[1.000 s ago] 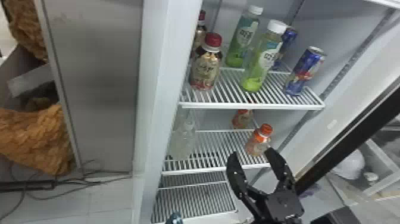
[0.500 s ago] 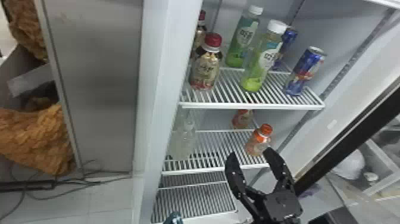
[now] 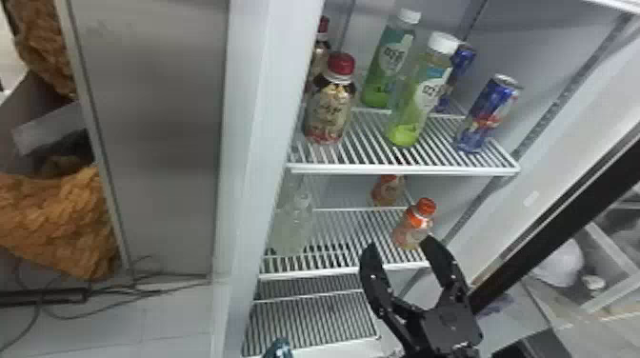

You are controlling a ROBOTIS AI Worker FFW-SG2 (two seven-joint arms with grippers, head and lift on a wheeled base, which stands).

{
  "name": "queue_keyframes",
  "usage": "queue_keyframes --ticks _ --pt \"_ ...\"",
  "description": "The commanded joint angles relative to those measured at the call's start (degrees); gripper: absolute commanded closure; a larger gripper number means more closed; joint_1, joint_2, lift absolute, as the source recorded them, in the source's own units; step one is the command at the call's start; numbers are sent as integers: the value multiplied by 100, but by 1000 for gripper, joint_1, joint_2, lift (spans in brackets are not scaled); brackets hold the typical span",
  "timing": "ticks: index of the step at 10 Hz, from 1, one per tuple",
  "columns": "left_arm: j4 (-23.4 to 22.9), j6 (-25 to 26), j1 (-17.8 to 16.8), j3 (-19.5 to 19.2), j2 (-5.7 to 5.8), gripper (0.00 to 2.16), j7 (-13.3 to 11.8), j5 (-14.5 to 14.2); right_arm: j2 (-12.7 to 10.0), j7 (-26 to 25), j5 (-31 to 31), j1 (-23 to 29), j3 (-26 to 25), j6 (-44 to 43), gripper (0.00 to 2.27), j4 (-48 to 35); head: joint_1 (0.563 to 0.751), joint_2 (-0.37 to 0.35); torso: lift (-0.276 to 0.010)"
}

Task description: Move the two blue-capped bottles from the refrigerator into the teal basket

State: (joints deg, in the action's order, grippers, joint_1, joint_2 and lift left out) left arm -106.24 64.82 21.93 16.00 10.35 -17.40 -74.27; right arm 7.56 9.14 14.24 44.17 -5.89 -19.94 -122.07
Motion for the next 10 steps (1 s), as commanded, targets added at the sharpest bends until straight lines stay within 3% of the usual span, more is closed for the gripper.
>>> queue_keyframes --ticks 1,10 --pt "0 0 1 0 2 1136 0 0 0 0 0 12 0 25 108 -6 695 -350 -141" --pt "0 0 43 -9 -15 1136 0 -9 0 -26 18 54 -9 39 108 -35 695 -350 -141"
